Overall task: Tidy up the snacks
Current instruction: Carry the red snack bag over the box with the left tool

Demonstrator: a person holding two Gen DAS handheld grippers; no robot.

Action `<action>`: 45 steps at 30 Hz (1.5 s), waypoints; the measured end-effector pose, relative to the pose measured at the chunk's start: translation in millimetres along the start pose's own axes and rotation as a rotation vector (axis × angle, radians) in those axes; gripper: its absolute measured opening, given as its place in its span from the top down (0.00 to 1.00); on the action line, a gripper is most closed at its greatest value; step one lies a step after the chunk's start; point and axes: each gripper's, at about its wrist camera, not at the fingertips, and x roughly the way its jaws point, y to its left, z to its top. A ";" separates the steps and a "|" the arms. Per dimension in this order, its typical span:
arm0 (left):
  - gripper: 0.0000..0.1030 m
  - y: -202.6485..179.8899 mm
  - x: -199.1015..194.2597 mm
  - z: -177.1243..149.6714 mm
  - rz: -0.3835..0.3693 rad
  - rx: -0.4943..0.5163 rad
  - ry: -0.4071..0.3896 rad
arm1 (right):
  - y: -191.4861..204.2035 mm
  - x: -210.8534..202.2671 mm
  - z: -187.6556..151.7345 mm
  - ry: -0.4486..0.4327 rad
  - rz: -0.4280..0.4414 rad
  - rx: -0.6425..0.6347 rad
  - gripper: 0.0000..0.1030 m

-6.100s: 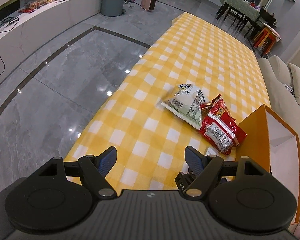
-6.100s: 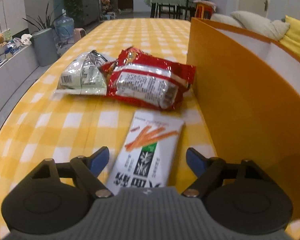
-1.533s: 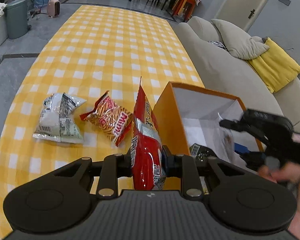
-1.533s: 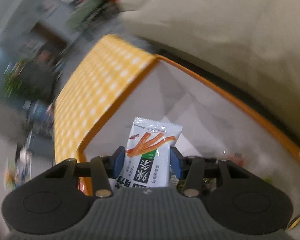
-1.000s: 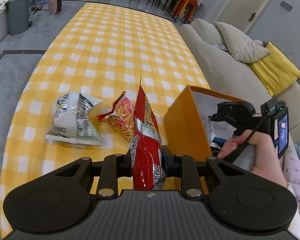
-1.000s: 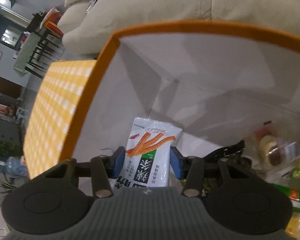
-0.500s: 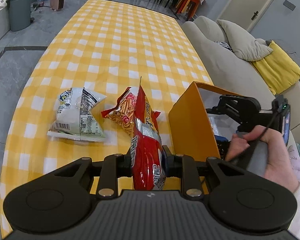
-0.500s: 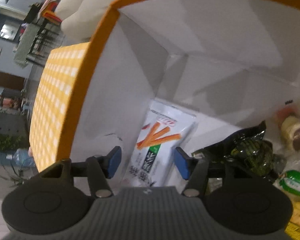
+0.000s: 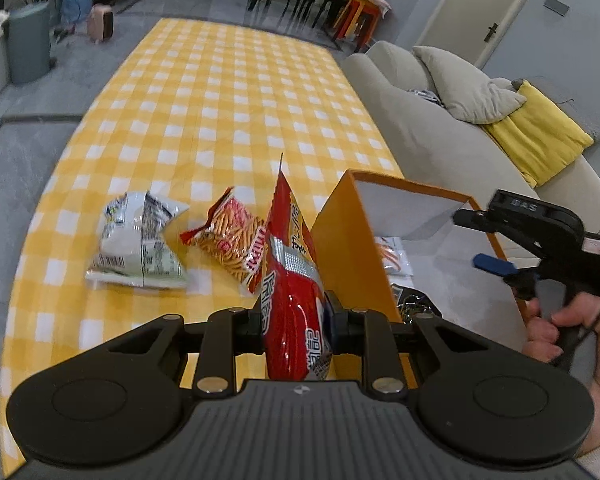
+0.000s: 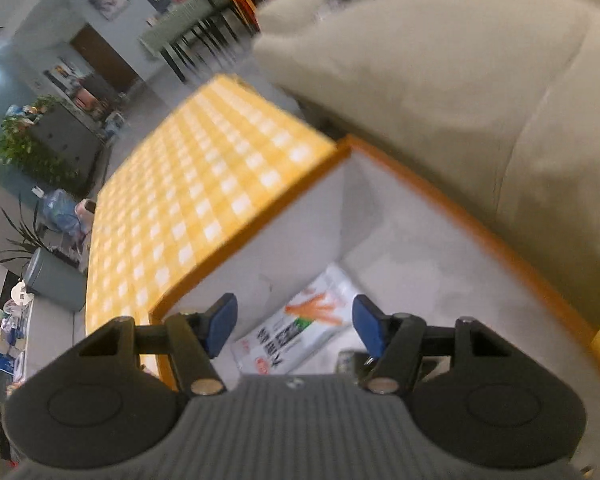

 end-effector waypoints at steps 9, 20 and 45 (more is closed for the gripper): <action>0.73 -45.8 -21.4 -3.3 -0.007 0.082 -0.065 | -17.3 -59.6 -2.6 -0.098 0.069 -0.152 0.39; 0.73 -103.8 -4.0 -14.7 -0.025 0.089 -0.024 | -50.3 -96.3 19.5 -0.163 0.106 -0.385 0.39; 0.73 -163.7 185.6 11.7 0.011 -0.122 0.143 | -146.7 -56.9 49.7 -0.080 0.092 -0.083 0.38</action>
